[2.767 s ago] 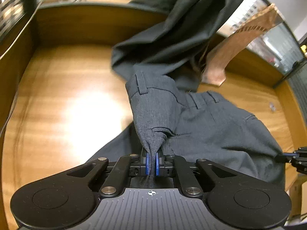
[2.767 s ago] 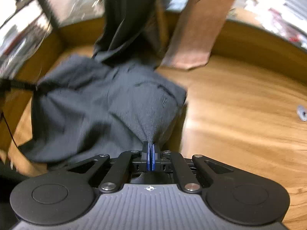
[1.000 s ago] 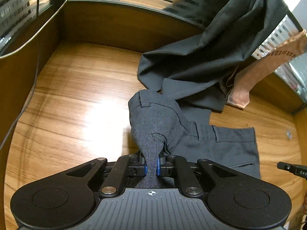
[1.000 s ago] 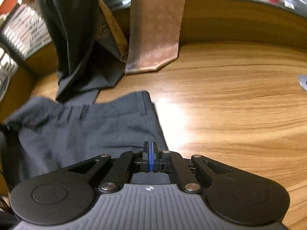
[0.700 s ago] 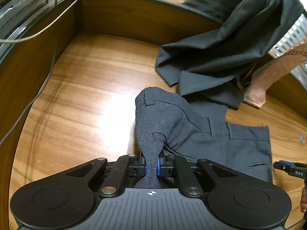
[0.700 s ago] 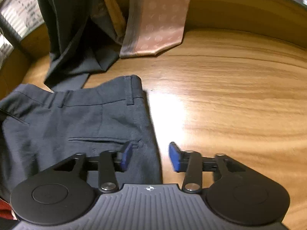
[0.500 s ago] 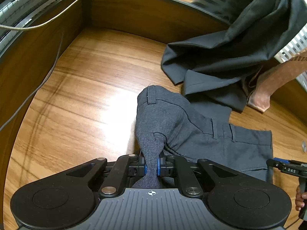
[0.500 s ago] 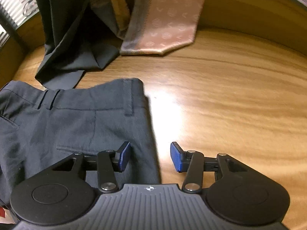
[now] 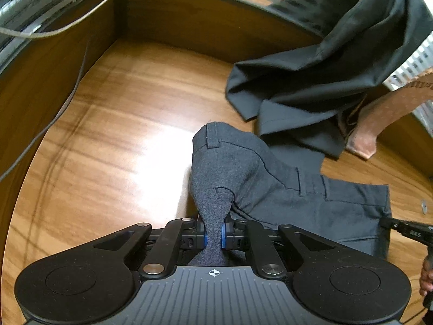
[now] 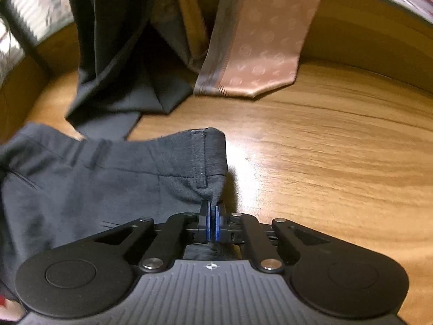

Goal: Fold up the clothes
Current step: 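Hold the waistband with both grippers and straighten the trousers on the desk, then lift the trousers by the waistband with both grippers and flip them over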

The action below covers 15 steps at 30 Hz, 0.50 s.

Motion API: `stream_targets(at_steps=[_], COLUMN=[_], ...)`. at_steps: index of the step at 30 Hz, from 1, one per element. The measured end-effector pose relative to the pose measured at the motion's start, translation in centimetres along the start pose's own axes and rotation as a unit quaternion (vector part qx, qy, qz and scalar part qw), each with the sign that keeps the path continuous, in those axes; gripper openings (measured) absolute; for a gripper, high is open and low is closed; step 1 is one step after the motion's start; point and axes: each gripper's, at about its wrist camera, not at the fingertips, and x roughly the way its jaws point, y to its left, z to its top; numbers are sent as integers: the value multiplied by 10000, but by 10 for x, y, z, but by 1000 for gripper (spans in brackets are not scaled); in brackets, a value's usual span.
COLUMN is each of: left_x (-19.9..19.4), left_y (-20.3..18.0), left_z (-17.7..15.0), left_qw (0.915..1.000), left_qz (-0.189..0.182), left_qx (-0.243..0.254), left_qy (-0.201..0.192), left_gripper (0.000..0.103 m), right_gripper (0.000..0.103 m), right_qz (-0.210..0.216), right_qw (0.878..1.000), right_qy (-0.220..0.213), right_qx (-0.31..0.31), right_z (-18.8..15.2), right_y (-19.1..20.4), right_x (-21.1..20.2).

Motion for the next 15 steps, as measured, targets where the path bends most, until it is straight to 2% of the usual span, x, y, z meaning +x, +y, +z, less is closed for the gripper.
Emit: stream_targets(at_steps=[7,11,15], left_x=[-21,-36,-42], left_y=[-45,-92,-144], left_z=[21,35,47], left_qw=[9951,9844,9705], left_qz=[-378,-630,-875], left_qx=[860,1561,2139], left_qy=[-298,-515,-687], left_gripper=[10,10,9], right_gripper=[2,2,2], right_qz=[178,173,19], right_qw=[9956,9892,9773], right_qy=[-752,-1095,-1454], right_qx=[528,960,1540], right_z=[-26,-52,-81], right_y=[1,-12,-37], right_x=[-79,-119,-155])
